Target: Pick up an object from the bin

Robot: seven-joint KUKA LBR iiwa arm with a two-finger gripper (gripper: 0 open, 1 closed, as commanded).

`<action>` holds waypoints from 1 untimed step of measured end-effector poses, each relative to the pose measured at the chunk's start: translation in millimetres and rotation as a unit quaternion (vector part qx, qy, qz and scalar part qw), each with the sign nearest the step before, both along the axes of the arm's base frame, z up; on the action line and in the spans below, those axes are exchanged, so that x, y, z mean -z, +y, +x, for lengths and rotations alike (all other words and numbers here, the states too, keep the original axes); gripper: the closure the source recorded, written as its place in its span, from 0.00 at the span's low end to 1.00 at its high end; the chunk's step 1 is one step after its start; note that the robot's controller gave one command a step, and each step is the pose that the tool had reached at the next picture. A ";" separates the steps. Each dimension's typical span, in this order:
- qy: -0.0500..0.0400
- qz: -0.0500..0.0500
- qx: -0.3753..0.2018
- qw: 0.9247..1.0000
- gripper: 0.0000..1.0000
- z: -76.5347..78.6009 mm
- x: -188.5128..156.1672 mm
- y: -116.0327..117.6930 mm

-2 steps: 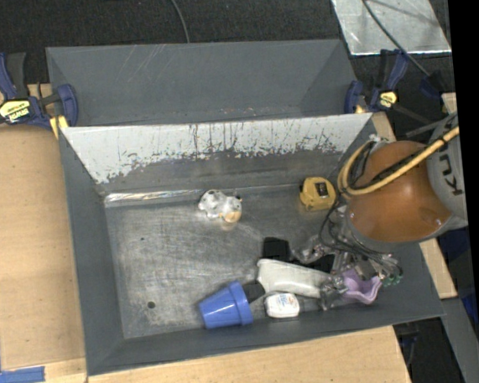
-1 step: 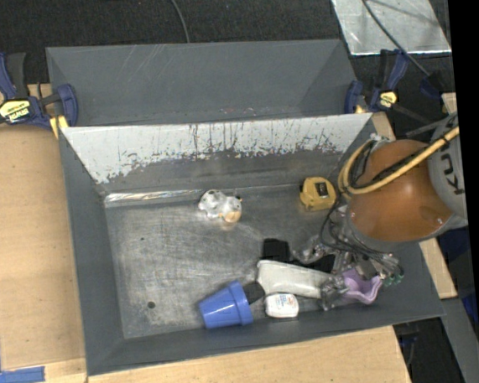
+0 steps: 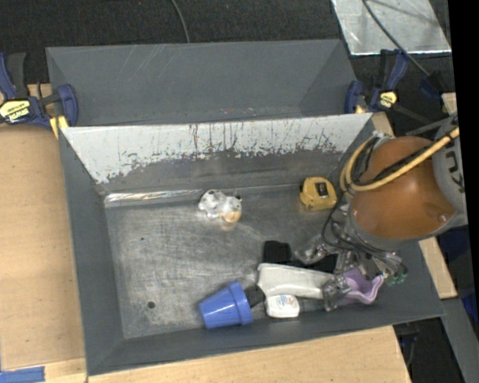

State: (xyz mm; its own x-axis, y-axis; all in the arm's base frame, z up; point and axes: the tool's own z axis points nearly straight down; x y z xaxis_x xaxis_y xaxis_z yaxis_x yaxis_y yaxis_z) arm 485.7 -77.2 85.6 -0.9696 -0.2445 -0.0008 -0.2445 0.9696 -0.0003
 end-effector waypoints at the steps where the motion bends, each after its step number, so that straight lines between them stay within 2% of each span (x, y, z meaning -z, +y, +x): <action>1: 0.000 0.000 0.000 1.000 1.00 -0.2 -13.3 0.0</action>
Offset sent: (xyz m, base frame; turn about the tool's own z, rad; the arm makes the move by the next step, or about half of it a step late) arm -0.0001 -0.0001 0.0077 0.0000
